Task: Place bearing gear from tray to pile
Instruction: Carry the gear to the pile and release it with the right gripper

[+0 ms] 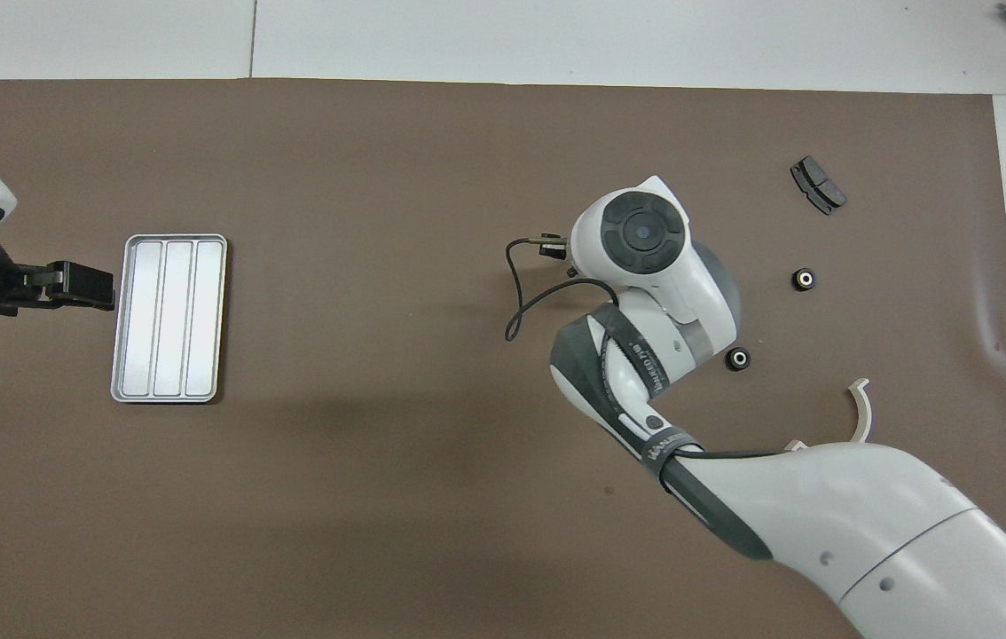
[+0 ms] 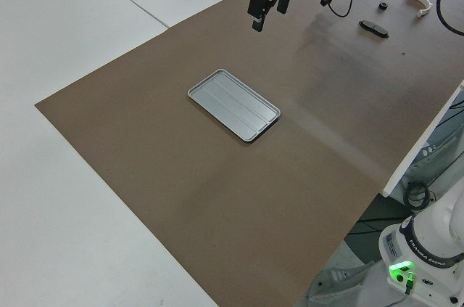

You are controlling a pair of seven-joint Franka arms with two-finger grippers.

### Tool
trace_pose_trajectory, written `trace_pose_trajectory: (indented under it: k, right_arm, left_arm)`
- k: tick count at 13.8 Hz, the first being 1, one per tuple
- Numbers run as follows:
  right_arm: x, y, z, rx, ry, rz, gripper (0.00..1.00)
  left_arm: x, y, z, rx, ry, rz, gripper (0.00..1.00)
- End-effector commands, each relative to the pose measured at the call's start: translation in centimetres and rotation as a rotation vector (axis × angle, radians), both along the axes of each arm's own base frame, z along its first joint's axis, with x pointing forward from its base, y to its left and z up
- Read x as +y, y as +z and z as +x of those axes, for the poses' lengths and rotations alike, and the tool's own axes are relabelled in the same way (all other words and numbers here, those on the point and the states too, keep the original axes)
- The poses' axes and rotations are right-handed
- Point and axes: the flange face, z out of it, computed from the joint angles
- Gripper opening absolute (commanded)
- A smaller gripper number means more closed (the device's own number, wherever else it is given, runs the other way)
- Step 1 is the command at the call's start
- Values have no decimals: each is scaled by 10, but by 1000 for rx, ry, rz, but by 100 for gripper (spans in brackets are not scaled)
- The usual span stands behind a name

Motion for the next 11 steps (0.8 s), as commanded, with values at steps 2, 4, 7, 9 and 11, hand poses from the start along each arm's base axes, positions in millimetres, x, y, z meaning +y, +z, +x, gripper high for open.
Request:
trace_pose_trajectory:
  k: [2, 4, 7, 9, 11]
  right_arm:
    - [-78, -6, -13, 47, 61, -47, 0]
    - [-118, -16, -11, 54, 88, -57, 0]
    - [-159, -29, -6, 59, 113, -63, 0]
    - [-180, -29, -2, 60, 144, -73, 48]
    - [-183, -18, 1, 44, 138, -63, 100]
  left_arm:
    - [1, 1, -10, -9, -12, 14, 100]
    - [1, 1, -11, -6, -12, 14, 100]
    - [1, -2, -10, -8, -12, 14, 100]
    - [1, -3, -11, -5, -12, 14, 100]
    - [1, -3, -11, -6, -11, 14, 100]
